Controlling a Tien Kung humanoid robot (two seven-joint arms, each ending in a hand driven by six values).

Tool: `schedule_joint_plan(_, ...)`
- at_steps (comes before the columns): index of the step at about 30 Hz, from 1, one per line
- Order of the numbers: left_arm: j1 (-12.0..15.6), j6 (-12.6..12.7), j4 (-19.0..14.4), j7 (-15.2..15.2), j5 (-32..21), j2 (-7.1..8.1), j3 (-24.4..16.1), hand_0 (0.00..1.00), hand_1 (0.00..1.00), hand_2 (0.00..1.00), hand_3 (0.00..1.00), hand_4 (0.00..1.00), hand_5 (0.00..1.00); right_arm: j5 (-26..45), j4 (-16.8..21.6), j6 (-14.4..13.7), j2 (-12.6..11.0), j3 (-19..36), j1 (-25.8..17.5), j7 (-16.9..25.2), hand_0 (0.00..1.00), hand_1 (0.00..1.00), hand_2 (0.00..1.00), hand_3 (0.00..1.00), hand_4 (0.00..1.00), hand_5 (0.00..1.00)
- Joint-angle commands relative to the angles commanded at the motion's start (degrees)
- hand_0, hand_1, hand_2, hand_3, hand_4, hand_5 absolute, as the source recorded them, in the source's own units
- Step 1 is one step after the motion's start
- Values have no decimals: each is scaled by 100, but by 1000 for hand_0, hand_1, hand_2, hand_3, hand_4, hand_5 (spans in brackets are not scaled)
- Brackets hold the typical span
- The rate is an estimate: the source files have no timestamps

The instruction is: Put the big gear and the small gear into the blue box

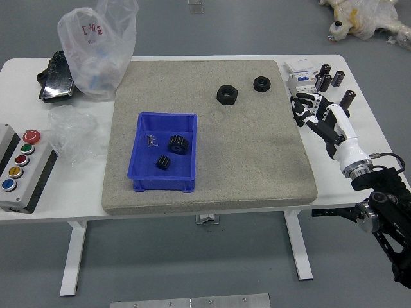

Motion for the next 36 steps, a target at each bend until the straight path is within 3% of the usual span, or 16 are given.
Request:
schedule_joint_plan(12,-134,64,46,-177,-237,49,284,667,587,574,653,738,385,154,316,-23,-80,523,-192,39,681,696,717,672,786,413)
schedule_joint_plan(29,-216,66,44,-190,-441,87,439,667,554,552,652,736,378,69,404,-50,-37,849,-228,23,678,686,713,671,791,439)
schedule_joint_plan(30,-219,65,43,-189,-451,89,446,666,452,506,652,733,375,63,410,-51,-39,867,-235,20,676,683,713,673,808,441)
schedule_joint_plan(36,-240,43,39,-171,-490,93,471,664,431,474,651,733,374,38,425,-59,-36,966,-271,3,670,682,713,675,810,437)
